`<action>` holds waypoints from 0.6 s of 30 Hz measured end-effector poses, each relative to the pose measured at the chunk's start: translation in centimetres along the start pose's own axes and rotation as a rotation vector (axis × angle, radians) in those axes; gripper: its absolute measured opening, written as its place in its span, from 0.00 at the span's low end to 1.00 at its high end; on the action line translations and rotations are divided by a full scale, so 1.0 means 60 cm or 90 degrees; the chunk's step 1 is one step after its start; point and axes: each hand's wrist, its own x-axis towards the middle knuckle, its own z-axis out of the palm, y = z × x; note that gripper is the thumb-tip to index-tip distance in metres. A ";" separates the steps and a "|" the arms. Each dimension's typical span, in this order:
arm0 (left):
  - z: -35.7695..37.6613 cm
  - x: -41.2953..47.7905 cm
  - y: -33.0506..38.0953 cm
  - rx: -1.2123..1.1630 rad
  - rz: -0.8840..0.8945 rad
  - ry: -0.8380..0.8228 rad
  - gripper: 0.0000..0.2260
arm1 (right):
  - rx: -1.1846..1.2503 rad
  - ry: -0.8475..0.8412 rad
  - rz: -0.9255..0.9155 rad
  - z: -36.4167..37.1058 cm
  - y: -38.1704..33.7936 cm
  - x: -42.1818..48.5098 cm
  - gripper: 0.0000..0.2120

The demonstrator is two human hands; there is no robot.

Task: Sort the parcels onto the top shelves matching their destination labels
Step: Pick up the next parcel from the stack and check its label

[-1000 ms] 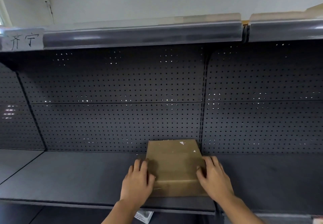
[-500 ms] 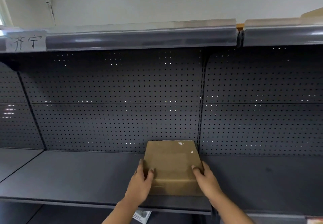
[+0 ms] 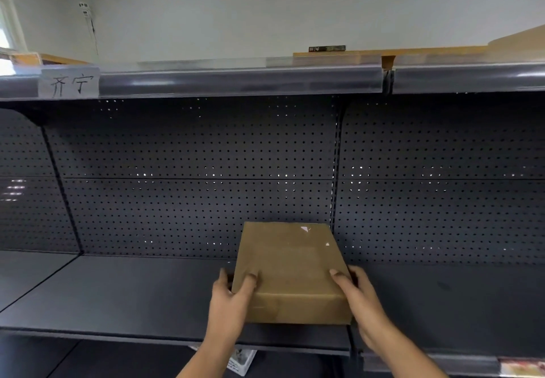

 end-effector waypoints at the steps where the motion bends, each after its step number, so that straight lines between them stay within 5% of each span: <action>1: -0.004 -0.006 0.006 -0.026 0.009 0.000 0.41 | 0.019 -0.009 -0.004 -0.001 -0.011 -0.014 0.18; 10: -0.005 -0.082 0.040 -0.155 0.043 -0.072 0.28 | 0.060 -0.005 -0.115 -0.049 -0.044 -0.096 0.21; 18: 0.009 -0.177 0.028 -0.162 0.084 -0.140 0.33 | 0.105 -0.073 -0.125 -0.133 -0.047 -0.138 0.30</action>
